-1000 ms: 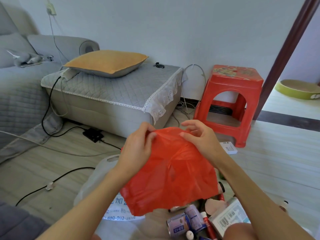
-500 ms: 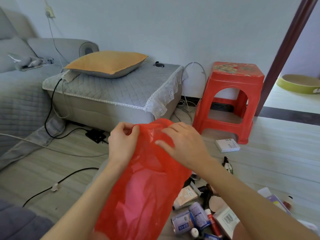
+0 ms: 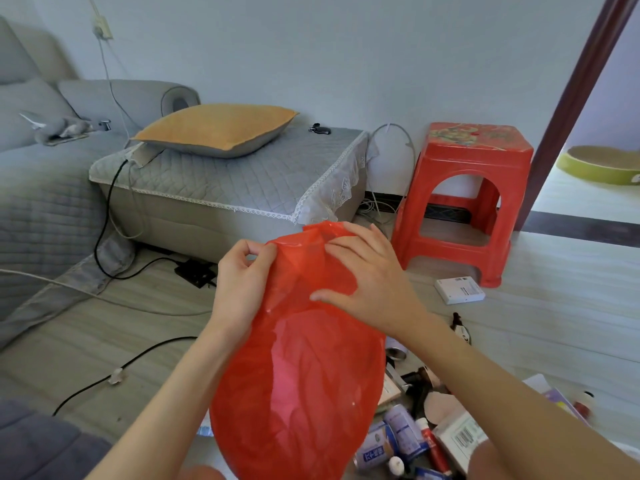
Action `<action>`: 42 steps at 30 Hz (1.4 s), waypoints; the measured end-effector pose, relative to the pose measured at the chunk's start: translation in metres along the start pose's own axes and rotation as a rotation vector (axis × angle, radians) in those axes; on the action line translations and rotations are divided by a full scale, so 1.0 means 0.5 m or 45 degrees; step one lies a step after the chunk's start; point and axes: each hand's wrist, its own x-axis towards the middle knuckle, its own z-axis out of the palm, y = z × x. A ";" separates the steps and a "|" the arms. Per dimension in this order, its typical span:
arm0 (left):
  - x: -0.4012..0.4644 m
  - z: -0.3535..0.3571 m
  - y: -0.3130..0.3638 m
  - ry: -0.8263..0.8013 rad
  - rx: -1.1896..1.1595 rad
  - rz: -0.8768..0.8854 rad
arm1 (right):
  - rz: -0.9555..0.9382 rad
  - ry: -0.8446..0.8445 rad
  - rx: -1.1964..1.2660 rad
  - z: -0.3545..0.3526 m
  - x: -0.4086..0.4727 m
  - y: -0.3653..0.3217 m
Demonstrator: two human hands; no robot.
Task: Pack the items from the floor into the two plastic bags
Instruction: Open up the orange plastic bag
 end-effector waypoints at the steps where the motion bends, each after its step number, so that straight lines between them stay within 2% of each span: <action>1: -0.002 0.002 0.001 -0.023 -0.007 0.012 | 0.008 -0.036 -0.043 0.006 0.002 -0.004; 4: -0.010 0.004 0.010 -0.092 -0.042 0.040 | 0.100 -0.092 -0.045 0.010 0.004 -0.008; 6: -0.013 0.001 0.014 -0.155 -0.173 -0.016 | 0.190 -0.151 0.021 0.009 0.002 -0.013; 8: -0.014 -0.004 0.015 -0.233 -0.301 -0.078 | 0.221 -0.183 0.160 0.006 0.002 -0.020; 11: -0.015 -0.014 0.012 -0.303 -0.313 -0.079 | 0.229 -0.130 0.478 0.002 0.009 -0.033; 13: -0.013 -0.017 0.009 -0.289 -0.296 -0.060 | 0.331 -0.068 0.664 -0.002 0.014 -0.038; 15: -0.007 -0.024 0.004 -0.240 -0.168 0.028 | 0.420 -0.067 0.725 -0.006 0.014 -0.034; 17: 0.003 -0.037 -0.004 -0.193 0.099 0.201 | 0.435 -0.127 0.702 -0.016 0.011 -0.019; 20: 0.017 -0.059 -0.018 -0.286 0.489 0.459 | 0.420 -0.205 0.635 -0.035 0.008 0.009; 22: 0.022 -0.064 -0.026 -0.346 0.645 0.559 | 0.463 -0.213 0.674 -0.042 0.009 0.017; 27: 0.034 -0.062 -0.024 -0.301 0.786 0.701 | 0.643 -0.111 0.995 -0.048 0.025 0.007; 31: 0.031 -0.072 -0.015 -0.255 0.775 0.749 | 0.580 -0.116 0.812 -0.044 0.027 0.012; 34: 0.016 -0.070 -0.005 -0.200 0.940 0.807 | 0.585 -0.111 0.846 -0.045 0.025 0.013; 37: -0.004 -0.036 -0.003 -0.389 1.090 0.900 | 0.580 -0.127 0.927 -0.046 0.028 0.000; 39: -0.011 -0.009 -0.007 -0.454 1.080 0.901 | 0.583 -0.161 0.942 -0.042 0.026 -0.004; 42: 0.005 -0.006 -0.013 -0.338 0.927 0.790 | 0.599 -0.252 0.824 -0.046 0.015 0.001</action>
